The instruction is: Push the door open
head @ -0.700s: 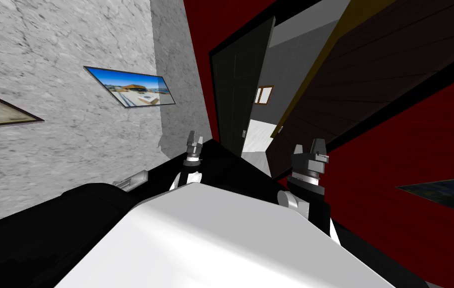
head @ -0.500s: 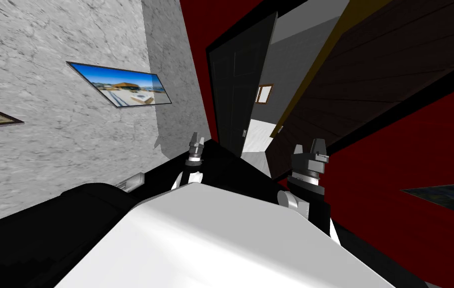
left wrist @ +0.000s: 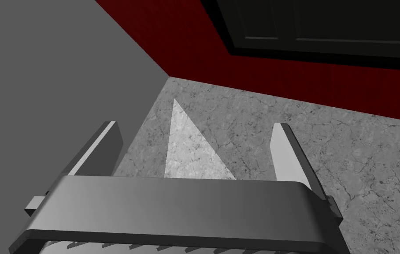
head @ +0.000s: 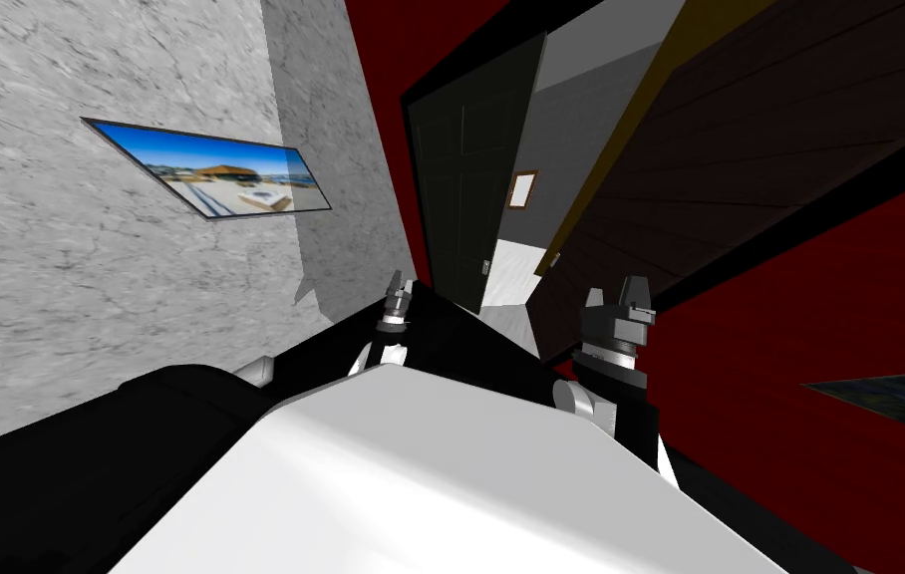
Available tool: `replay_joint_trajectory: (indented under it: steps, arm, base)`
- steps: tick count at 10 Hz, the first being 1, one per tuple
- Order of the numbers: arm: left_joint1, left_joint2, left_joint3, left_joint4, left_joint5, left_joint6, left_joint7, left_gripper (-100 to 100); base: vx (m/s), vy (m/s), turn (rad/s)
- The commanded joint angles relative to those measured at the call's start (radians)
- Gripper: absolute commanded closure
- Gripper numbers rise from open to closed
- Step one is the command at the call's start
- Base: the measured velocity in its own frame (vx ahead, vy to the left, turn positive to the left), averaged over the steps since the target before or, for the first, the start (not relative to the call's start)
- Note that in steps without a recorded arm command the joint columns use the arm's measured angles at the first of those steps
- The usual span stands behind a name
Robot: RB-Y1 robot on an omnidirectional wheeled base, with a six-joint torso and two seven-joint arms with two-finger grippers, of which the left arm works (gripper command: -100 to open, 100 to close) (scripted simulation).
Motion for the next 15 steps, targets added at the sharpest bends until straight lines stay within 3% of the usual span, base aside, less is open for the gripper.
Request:
replay_joint_trajectory:
  steps: [1, 15]
  arm:
    - [-0.008, 0.002, -0.007, 0.029, -0.001, -0.004, 0.0, -100]
    - [-0.088, 0.029, -0.062, 0.329, 0.003, -0.058, 0.012, -100]
  base:
    - [0.091, -0.016, -0.04]
    - [0.105, 0.004, -0.059]
